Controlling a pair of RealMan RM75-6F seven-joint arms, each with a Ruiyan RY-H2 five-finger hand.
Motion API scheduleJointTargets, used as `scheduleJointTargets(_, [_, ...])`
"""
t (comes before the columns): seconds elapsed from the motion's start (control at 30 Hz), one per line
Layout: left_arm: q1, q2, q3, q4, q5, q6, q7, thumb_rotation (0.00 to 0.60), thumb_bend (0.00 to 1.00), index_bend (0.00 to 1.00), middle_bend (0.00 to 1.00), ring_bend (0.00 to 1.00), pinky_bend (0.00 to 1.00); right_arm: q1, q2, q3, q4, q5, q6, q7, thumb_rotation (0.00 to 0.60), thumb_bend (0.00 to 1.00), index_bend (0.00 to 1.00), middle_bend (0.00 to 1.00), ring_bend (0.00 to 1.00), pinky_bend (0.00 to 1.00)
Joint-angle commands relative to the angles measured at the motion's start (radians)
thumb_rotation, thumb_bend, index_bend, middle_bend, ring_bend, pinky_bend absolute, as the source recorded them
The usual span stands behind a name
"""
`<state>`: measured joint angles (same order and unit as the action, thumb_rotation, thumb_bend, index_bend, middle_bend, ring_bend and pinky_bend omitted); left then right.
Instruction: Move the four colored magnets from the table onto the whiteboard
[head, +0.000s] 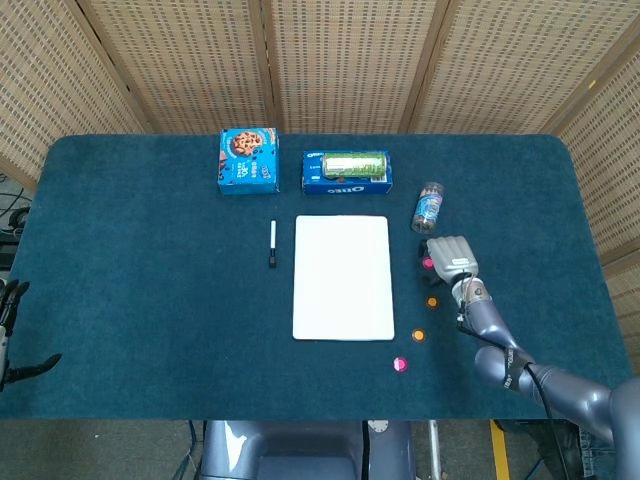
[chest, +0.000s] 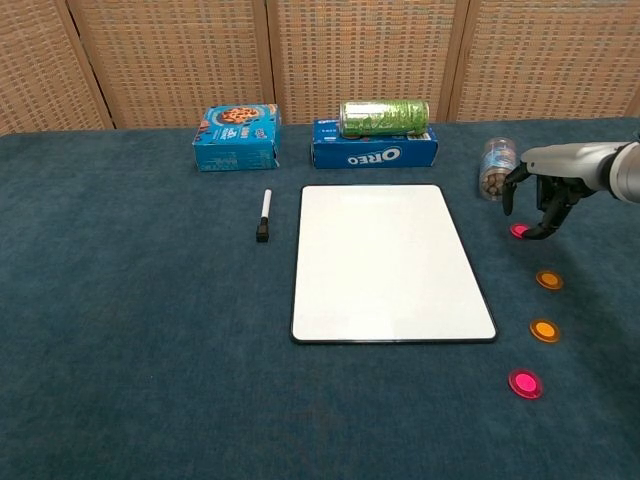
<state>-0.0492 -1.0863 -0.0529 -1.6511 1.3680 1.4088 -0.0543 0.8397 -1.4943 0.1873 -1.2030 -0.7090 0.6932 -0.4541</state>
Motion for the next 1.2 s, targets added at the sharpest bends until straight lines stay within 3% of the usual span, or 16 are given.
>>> scheduleJointTargets(0.03, [-0.001,0.000,0.000,0.000,-0.002,-0.002,0.002,0.600,0.00,0.00,0.00,0.00,0.00,0.007,-0.023,-0.010,0.033,0.011,0.021,-0.014,0.600,0.35,0.37,1.00,1.00,1.00])
scheduleJointTargets(0.47, [-0.005,-0.004,-0.001,0.001,-0.011,-0.010,0.010,0.600,0.00,0.00,0.00,0.00,0.00,0.013,-0.091,-0.042,0.166,0.047,0.014,-0.045,0.600,0.36,0.38,1.00,1.00,1.00])
scheduleJointTargets(1.2, [-0.015,-0.010,-0.002,0.001,-0.023,-0.025,0.027,0.600,0.00,0.00,0.00,0.00,0.00,0.001,-0.161,-0.030,0.267,-0.065,0.036,0.004,0.600,0.36,0.40,1.00,1.00,1.00])
